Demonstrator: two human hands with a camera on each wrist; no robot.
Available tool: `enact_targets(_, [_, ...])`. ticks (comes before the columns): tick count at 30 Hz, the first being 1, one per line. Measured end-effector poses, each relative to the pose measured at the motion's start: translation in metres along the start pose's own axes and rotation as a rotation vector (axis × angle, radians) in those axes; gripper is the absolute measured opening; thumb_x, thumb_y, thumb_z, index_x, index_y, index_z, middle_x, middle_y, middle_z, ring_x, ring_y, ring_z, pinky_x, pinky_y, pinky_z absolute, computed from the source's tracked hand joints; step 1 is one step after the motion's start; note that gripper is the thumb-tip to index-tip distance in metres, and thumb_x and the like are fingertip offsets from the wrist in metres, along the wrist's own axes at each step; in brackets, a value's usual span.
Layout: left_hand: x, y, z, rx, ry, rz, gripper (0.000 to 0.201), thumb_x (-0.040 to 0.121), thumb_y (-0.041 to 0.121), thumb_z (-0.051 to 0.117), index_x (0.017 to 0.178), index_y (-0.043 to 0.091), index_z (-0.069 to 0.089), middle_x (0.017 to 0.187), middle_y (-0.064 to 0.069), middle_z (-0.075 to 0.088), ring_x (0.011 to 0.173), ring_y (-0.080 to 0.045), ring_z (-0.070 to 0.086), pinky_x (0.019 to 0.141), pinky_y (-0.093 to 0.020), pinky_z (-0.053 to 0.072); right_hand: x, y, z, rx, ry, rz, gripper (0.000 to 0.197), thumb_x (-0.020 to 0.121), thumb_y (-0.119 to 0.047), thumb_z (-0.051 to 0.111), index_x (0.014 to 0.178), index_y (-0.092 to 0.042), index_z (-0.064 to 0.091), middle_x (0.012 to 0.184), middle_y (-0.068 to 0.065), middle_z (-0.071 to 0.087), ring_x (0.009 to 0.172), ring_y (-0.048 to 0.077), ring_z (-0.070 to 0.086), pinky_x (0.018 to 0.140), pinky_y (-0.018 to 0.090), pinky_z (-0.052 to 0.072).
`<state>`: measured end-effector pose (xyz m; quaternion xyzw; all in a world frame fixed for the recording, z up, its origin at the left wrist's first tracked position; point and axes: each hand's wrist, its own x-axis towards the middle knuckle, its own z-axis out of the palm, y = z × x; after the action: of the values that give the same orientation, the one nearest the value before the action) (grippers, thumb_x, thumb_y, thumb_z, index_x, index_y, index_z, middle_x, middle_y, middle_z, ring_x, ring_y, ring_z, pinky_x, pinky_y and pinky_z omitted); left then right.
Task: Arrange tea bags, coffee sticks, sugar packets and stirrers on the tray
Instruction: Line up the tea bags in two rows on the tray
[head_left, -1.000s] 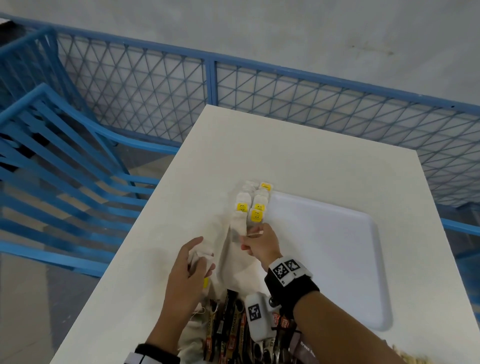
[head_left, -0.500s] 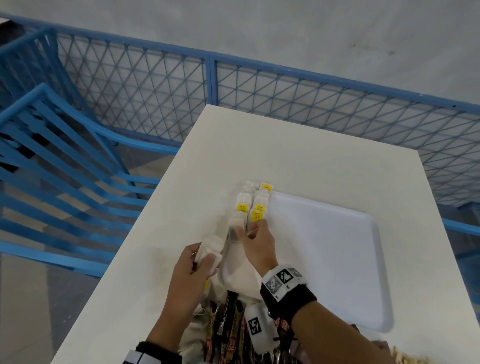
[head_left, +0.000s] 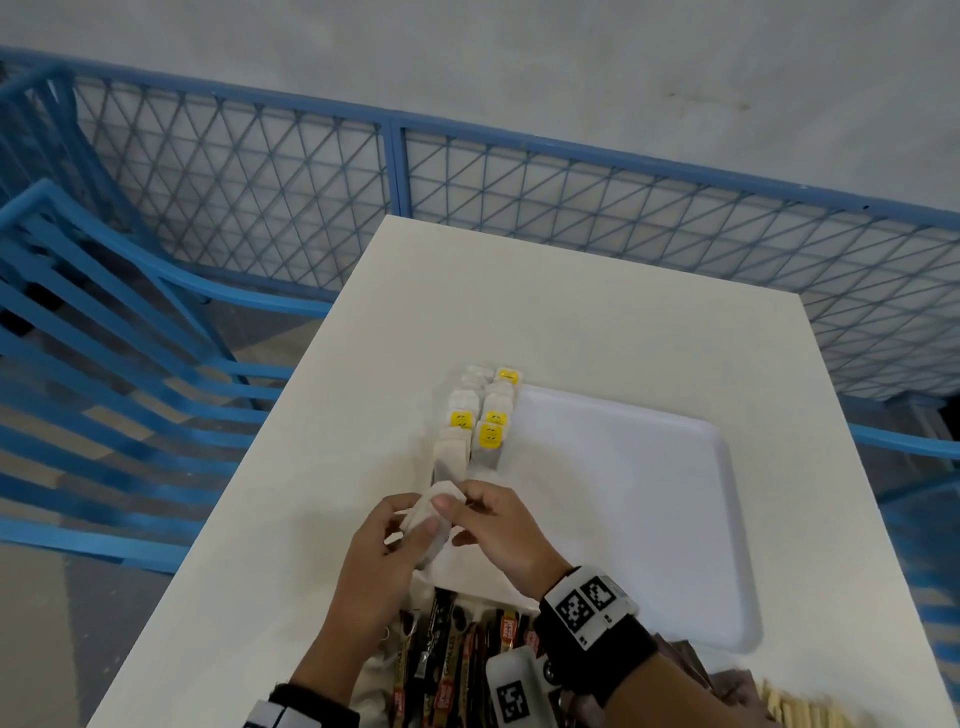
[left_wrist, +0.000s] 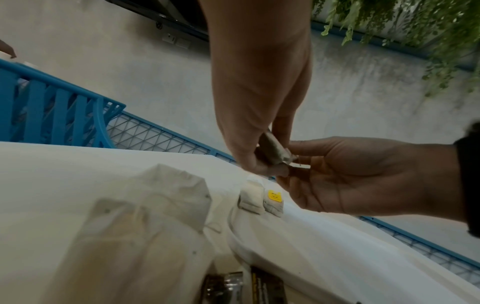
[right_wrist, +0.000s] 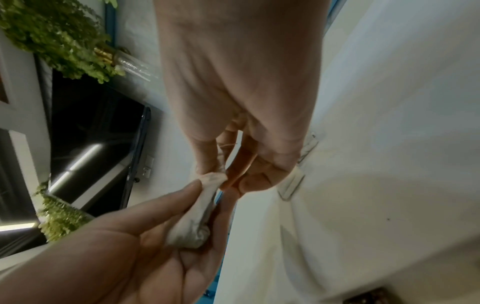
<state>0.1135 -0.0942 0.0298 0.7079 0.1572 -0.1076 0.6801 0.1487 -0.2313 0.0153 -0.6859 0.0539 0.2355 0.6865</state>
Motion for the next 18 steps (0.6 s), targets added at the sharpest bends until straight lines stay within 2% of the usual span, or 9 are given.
enact_targets(1, [0.002, -0.001, 0.001, 0.008, 0.004, -0.011, 0.014, 0.087, 0.014, 0.063, 0.099, 0.02, 0.06, 0.089, -0.007, 0.067, 0.074, -0.017, 0.062, 0.06, -0.022, 0.049, 0.0, 0.0, -0.003, 0.041, 0.02, 0.02, 0.011, 0.09, -0.021, 0.059, 0.083, -0.016, 0.066, 0.076, -0.003, 0.063, 0.073, 0.01, 0.059, 0.065, 0.019, 0.049])
enact_targets(3, [0.007, -0.003, 0.002, 0.034, 0.021, -0.024, 0.015, 0.086, 0.011, 0.065, 0.097, 0.019, 0.059, 0.088, -0.007, 0.068, 0.074, -0.019, 0.062, 0.061, -0.021, 0.048, -0.001, 0.001, -0.01, 0.117, 0.044, 0.037, 0.012, 0.091, -0.019, 0.059, 0.081, -0.014, 0.063, 0.08, 0.0, 0.063, 0.076, 0.012, 0.06, 0.068, 0.022, 0.052])
enact_targets(7, [0.018, -0.002, 0.006, 0.083, -0.02, 0.002, 0.009, 0.085, 0.004, 0.063, 0.087, 0.011, 0.067, 0.079, -0.004, 0.07, 0.066, -0.009, 0.063, 0.058, -0.013, 0.047, -0.002, 0.001, -0.02, 0.271, 0.032, 0.057, 0.013, 0.096, -0.017, 0.049, 0.091, -0.01, 0.057, 0.092, 0.008, 0.064, 0.083, 0.021, 0.063, 0.071, 0.029, 0.056])
enact_targets(12, [0.032, 0.0, 0.011, 0.154, 0.026, 0.018, 0.007, 0.086, 0.008, 0.064, 0.082, 0.009, 0.069, 0.079, -0.007, 0.07, 0.076, -0.017, 0.063, 0.068, -0.02, 0.045, 0.01, -0.001, -0.035, 0.488, 0.13, 0.072, 0.015, 0.099, -0.021, 0.041, 0.103, -0.008, 0.048, 0.105, 0.016, 0.062, 0.081, 0.025, 0.068, 0.064, 0.032, 0.056])
enact_targets(15, [0.043, 0.001, 0.012, 0.175, 0.033, 0.021, 0.007, 0.086, 0.011, 0.064, 0.08, 0.014, 0.068, 0.078, -0.001, 0.068, 0.072, -0.012, 0.061, 0.064, -0.019, 0.044, 0.018, -0.001, -0.048, 0.49, 0.135, 0.039, 0.01, 0.096, -0.009, 0.047, 0.105, -0.007, 0.045, 0.112, 0.019, 0.058, 0.086, 0.026, 0.066, 0.071, 0.028, 0.057])
enact_targets(17, [0.049, 0.002, 0.012, 0.169, 0.015, 0.023, 0.011, 0.086, 0.01, 0.064, 0.077, 0.016, 0.066, 0.073, 0.003, 0.065, 0.065, -0.004, 0.059, 0.059, -0.014, 0.044, 0.022, 0.0, -0.052, 0.411, 0.126, 0.022, 0.02, 0.091, 0.003, 0.05, 0.109, -0.005, 0.045, 0.115, 0.019, 0.054, 0.089, 0.024, 0.064, 0.078, 0.026, 0.057])
enact_targets(18, [0.053, 0.001, 0.011, 0.186, 0.0, 0.015, 0.011, 0.086, 0.01, 0.064, 0.076, 0.015, 0.065, 0.072, 0.002, 0.064, 0.064, -0.004, 0.058, 0.058, -0.013, 0.044, 0.025, 0.0, -0.053, 0.336, 0.135, 0.025, 0.023, 0.09, 0.005, 0.051, 0.111, -0.004, 0.046, 0.115, 0.019, 0.053, 0.09, 0.023, 0.063, 0.08, 0.026, 0.056])
